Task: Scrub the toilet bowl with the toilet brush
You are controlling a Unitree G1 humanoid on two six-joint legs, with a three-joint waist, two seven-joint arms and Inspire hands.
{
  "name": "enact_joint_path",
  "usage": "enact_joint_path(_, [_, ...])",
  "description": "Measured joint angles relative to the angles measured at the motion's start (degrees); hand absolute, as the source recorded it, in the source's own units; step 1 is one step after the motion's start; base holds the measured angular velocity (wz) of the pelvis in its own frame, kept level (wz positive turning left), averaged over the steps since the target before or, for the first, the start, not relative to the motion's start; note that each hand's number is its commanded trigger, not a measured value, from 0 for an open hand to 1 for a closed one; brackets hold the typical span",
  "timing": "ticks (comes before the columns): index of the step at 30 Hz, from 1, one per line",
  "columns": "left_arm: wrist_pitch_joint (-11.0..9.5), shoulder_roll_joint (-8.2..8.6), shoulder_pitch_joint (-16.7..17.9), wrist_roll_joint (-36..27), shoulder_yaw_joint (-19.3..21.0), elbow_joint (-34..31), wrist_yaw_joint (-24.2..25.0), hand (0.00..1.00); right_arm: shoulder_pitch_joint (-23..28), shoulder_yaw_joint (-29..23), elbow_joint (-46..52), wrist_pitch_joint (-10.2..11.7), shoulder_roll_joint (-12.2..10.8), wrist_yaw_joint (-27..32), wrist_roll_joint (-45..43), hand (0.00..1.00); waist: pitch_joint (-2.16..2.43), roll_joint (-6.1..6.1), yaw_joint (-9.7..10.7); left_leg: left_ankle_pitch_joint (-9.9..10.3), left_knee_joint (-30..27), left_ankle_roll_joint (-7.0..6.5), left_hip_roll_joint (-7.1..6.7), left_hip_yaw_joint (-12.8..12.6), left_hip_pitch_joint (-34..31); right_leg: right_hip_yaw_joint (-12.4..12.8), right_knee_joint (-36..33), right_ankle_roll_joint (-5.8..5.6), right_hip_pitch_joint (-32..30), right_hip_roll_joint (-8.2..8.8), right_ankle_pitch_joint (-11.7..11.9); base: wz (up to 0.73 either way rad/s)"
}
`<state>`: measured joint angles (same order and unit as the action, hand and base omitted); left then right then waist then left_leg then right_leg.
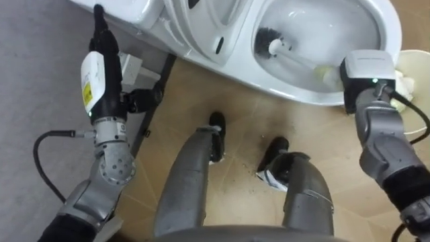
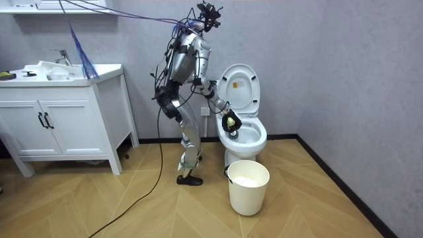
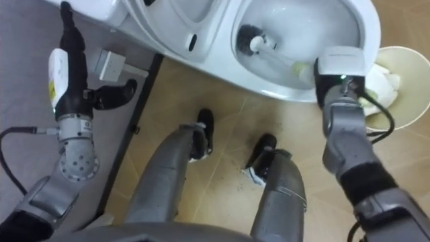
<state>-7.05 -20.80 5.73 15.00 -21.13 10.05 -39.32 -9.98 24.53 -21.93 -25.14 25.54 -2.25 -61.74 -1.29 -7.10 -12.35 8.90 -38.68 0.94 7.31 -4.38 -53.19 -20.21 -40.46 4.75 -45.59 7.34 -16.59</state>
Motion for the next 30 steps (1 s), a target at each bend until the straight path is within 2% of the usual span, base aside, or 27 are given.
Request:
enact_joint_path(2, [-0.01, -0.04, -0.60, -0.94, -1.59, 1.22, -0.50, 0.00, -0.97, -0.03, -3.90, 0.07, 0.23, 0.98, 0.52, 1.00, 0.36, -0.91, -0.04, -0.13, 0.60, 0.10, -0.36, -0.13, 1.06, -0.15, -0.35, 0.10, 0.72, 0.53, -0.20, 0.05])
enact_joint_path(4, [-0.04, -0.19, -0.89, -0.73, -1.64, 1.96, -0.60, 0.00, -3.06, -0.01, -9.30, 1.41, 0.57, 2.62, 3.25, 1.00, 0.35, -0.90, -0.53, -0.34, 1.18, 0.18, -0.58, -0.62, 1.97, 0.51, -0.73, 0.11, 0.89, 0.80, -0.37, 0.00])
enact_joint_path(5, [0.02, -0.58, -1.21, -0.77, -1.62, 2.15, -0.73, 0.00, -4.71, 0.03, -12.44, 3.34, 1.84, 3.82, 5.97, 1.00, 0.15, -0.61, -0.48, -0.73, 1.77, 0.19, -1.15, -0.65, 2.05, 0.56, -1.44, 0.27, 0.40, 1.55, -0.67, 0.14])
enact_joint_path(6, [0.04, -0.76, -1.99, -1.02, -1.62, 2.14, -0.83, 0.00, -6.51, 0.05, -15.89, 5.63, 2.80, 5.56, 8.97, 1.00, -0.28, 0.07, -0.07, -1.13, 2.02, 0.13, -1.84, -0.71, 1.98, 0.58, -2.27, 0.32, -0.23, 2.35, -1.04, 0.22])
enact_joint_path(7, [0.10, -0.88, -2.11, -1.04, -1.62, 2.17, -0.98, 0.00, -7.72, 0.04, -18.04, 6.79, 3.32, 6.47, 10.61, 1.00, -0.64, 0.62, 0.19, -1.37, 2.06, 0.09, -2.32, -0.71, 1.92, 0.70, -2.97, 0.29, -0.63, 2.86, -1.32, 0.25])
enact_joint_path(8, [0.37, -1.31, -2.42, -0.88, -1.63, 2.10, -0.96, 0.00, -10.08, 0.11, -22.18, 9.31, 4.12, 7.68, 14.03, 1.00, -1.24, 1.54, 0.50, -1.63, 1.94, 0.05, -3.08, -0.93, 1.78, 1.52, -4.61, 0.20, -1.59, 3.69, -2.01, 0.15])
enact_joint_path(9, [0.53, -2.01, -2.40, -0.77, -1.55, 1.82, -0.96, 0.00, -12.59, 0.09, -25.66, 11.61, 4.76, 8.75, 17.42, 1.00, -1.91, 2.72, 0.61, -1.63, 1.52, 0.03, -3.20, -1.35, 1.16, 1.88, -5.54, 0.26, -2.62, 4.10, -2.28, 0.06])
enact_joint_path(10, [0.53, -2.33, -2.08, -0.74, -1.53, 1.79, -0.93, 0.00, -13.77, 0.06, -27.25, 12.73, 5.09, 9.45, 18.84, 1.00, -2.15, 3.46, 0.66, -1.65, 1.26, 0.00, -3.17, -1.40, 0.54, 1.95, -5.79, 0.31, -3.24, 4.14, -2.30, -0.04])
enact_joint_path(12, [0.86, -3.18, -2.93, -0.71, -0.98, 1.60, 0.06, 0.00, -18.60, -0.04, -32.29, 16.36, 7.08, 12.24, 22.02, 1.00, -2.23, 5.28, 1.26, -1.94, 0.34, -0.41, -3.44, -1.80, -2.27, 2.35, -7.25, 0.39, -6.47, 4.78, -2.38, 0.03])
enact_joint_path(14, [1.84, -3.19, -3.66, -0.70, -0.99, 1.66, 1.39, 0.00, -21.60, -0.33, -35.35, 17.34, 8.79, 14.29, 23.39, 1.00, -2.55, 6.27, 1.93, -2.07, -0.62, -0.63, -4.15, -1.59, -3.70, 2.34, -8.57, 0.04, -7.78, 5.71, -2.69, 0.17])
enact_joint_path(16, [2.19, -3.62, -4.37, -0.52, -0.87, 1.74, 2.34, 0.00, -23.61, -1.07, -37.66, 17.79, 9.30, 15.91, 22.71, 1.00, -2.54, 7.40, 2.38, -2.07, -1.19, -0.67, -4.27, -1.68, -4.39, 2.58, -8.72, -0.18, -8.31, 5.82, -2.76, 0.05])
enact_joint_path(18, [2.80, -3.81, -5.55, -0.21, -0.83, 2.40, 3.82, 0.00, -23.31, -0.92, -37.97, 18.81, 10.29, 17.21, 20.63, 1.00, -2.52, 8.57, 2.60, -2.03, -1.50, -0.77, -4.84, -1.39, -4.43, 2.53, -9.04, -0.54, -8.18, 6.32, -2.92, 0.07])
enact_joint_path(20, [2.95, -3.81, -5.64, -0.28, -0.92, 2.69, 5.16, 0.00, -22.36, -0.86, -37.45, 18.77, 10.51, 17.82, 18.85, 1.00, -2.48, 8.40, 2.46, -1.62, -2.68, -1.36, -4.75, -1.31, -4.43, 2.35, -9.33, -0.85, -7.54, 6.37, -3.09, 0.02])
enact_joint_path(23, [2.97, -3.78, -6.15, 0.55, -0.86, 2.60, 6.73, 0.00, -18.80, -0.86, -31.77, 18.02, 10.41, 17.59, 14.52, 1.00, -2.40, 8.27, 1.99, -0.97, -2.14, -2.04, -4.75, -1.42, -4.16, 2.32, -9.07, -1.35, -7.40, 6.35, -3.11, -0.02])
enact_joint_path(25, [2.95, -3.14, -5.81, 0.94, -0.90, 2.59, 8.32, 0.00, -16.02, -0.61, -26.93, 17.81, 9.59, 16.32, 11.42, 1.00, -2.26, 7.52, 0.62, -0.69, -2.04, -2.23, -3.94, -1.48, -3.82, 2.35, -7.96, -1.57, -6.56, 5.31, -2.50, -0.16])
enact_joint_path(26, [2.94, -2.69, -5.93, 0.83, -1.14, 2.57, 8.85, 0.00, -13.90, 0.21, -22.23, 16.76, 9.03, 14.80, 8.81, 1.00, -2.22, 6.61, -0.16, -0.65, -1.77, -2.22, -3.69, -1.32, -3.23, 2.28, -6.86, -1.69, -5.66, 4.53, -1.98, -0.12])
enact_joint_path(27, [2.90, -2.45, -5.70, 0.78, -1.76, 2.54, 9.20, 0.00, -11.35, 1.14, -17.92, 13.74, 8.55, 12.82, 5.64, 1.00, -1.57, 5.05, -0.50, -0.64, -1.61, -2.25, -3.69, -0.61, -3.07, 1.26, -5.88, -1.76, -4.63, 4.43, -1.68, 0.00])
enact_joint_path(28, [2.90, -2.31, -5.59, 0.79, -1.89, 2.42, 9.30, 0.00, -10.00, 1.10, -16.20, 12.15, 8.19, 11.77, 4.50, 1.00, -1.24, 4.43, -0.64, -0.64, -1.50, -2.25, -3.68, -0.25, -2.94, 1.00, -5.42, -1.83, -4.26, 4.25, -1.56, 0.00])
enact_joint_path(29, [2.83, -2.29, -5.07, 0.50, -1.95, 2.12, 9.27, 0.00, -7.47, 1.06, -11.66, 9.49, 8.18, 9.35, 3.56, 1.00, -0.96, 3.84, -1.02, -0.64, -0.92, -2.25, -3.51, -0.28, -2.34, 1.62, -4.57, -2.12, -3.84, 3.52, -1.24, -0.20])
enact_joint_path(30, [2.84, -2.33, -4.22, -0.65, -2.09, 1.79, 9.15, 0.00, -5.51, 1.23, -7.04, 7.78, 8.11, 6.86, 3.07, 1.00, -0.73, 3.45, -1.19, -0.50, -0.50, -2.07, -2.91, -0.66, -1.70, 1.64, -3.48, -1.77, -3.31, 3.04, -0.66, -0.32])
